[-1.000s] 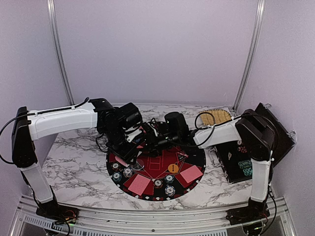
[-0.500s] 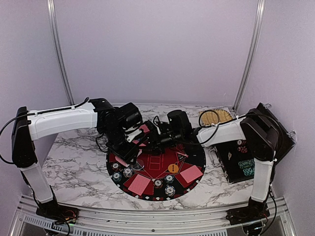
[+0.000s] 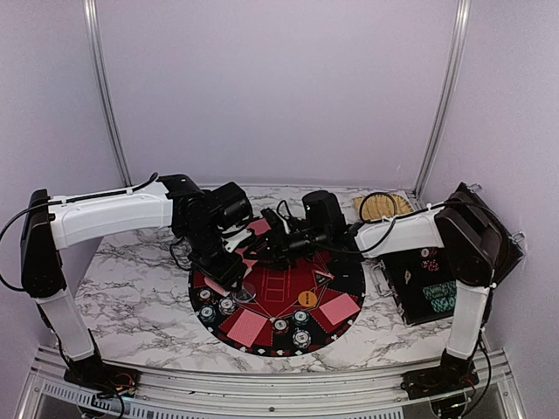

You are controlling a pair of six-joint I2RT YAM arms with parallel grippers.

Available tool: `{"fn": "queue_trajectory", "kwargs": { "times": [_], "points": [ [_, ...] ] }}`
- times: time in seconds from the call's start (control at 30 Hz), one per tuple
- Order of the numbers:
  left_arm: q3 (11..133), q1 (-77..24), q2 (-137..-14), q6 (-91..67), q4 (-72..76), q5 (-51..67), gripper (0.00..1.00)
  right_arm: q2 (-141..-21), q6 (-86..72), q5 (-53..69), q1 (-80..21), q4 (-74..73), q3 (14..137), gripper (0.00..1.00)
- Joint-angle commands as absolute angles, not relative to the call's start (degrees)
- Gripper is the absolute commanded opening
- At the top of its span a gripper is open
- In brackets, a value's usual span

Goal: Distribute texas hold em gaming equipment
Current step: Pick up the poker card from the face-down deck piles.

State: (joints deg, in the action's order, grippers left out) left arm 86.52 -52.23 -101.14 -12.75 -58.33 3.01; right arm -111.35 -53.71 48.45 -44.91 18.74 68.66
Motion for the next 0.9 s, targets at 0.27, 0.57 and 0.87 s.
{"fn": "queue_trajectory", "kwargs": {
  "times": [0.27,0.57,0.87],
  "points": [
    [86.67,-52.39,-100.66,-13.22,-58.97,3.08,0.38,-107.56,-53.36,47.98,-44.04,18.77,66.93,0.32],
    [86.66,-52.40,-101.07,-13.63,-59.30,2.38,0.38,-106.53,-53.80,48.04,-44.06,19.51,66.14,0.16],
    [86.40,-52.30,-101.13,-13.84,-59.36,1.94,0.38,-105.87,-54.22,48.06,-43.95,19.77,65.57,0.01]
  ]
}}
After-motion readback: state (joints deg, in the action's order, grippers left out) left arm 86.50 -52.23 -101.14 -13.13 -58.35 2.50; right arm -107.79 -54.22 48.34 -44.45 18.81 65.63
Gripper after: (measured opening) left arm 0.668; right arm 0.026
